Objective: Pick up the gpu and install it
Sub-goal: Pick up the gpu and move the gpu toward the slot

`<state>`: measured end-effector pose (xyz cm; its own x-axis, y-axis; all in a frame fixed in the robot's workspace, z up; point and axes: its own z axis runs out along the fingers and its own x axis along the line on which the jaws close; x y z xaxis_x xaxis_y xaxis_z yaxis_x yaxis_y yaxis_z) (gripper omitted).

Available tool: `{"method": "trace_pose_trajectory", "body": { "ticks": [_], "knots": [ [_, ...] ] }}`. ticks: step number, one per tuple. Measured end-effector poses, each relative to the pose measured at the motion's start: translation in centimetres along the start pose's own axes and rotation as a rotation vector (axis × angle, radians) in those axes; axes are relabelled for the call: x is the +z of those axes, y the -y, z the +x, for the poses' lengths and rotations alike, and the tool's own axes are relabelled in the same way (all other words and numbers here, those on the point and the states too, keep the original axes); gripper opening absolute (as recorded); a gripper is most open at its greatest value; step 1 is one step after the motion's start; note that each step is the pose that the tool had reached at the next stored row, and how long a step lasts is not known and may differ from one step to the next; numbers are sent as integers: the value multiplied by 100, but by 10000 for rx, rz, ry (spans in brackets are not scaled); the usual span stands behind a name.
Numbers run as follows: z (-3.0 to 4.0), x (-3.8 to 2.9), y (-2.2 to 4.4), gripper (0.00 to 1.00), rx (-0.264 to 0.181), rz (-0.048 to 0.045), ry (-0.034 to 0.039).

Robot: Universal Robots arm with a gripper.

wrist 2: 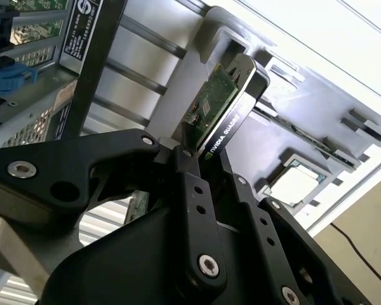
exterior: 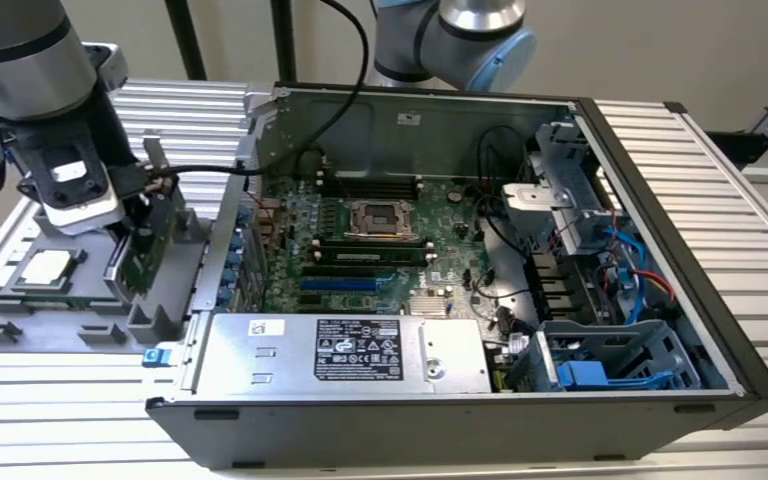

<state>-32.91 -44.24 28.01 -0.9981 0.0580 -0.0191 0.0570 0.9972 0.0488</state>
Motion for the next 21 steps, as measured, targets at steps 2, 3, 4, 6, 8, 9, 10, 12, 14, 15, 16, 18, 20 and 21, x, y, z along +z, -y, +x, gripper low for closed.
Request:
{"method": "trace_pose_trajectory", "body": {
  "ticks": [2,3,4,6,8,9,10,12,14,15,16,18,20,21],
  "knots": [
    [0,-24,-1,0,-13,0,-1],
    [-1,-36,-2,0,-18,0,-1],
    [-1,-49,-3,0,-23,-1,-1],
    [-1,-70,-4,0,-31,-1,-1],
    [-2,-90,-5,0,-40,-1,-2],
    [-2,-100,-5,0,-44,-1,-2],
    [-2,-110,-6,0,-48,-1,-3],
    [-3,-130,-6,0,-56,-1,-3],
    [-3,-149,-7,0,-64,-1,-3],
    [-3,-157,-8,0,-67,-1,-3],
    [-3,-166,-8,0,-70,-1,-3],
    [-3,-183,-9,0,-76,-2,-4],
    [-3,-198,-10,0,-82,-2,-4],
    [-4,-206,-10,0,-85,-2,-4]
  ]
}}
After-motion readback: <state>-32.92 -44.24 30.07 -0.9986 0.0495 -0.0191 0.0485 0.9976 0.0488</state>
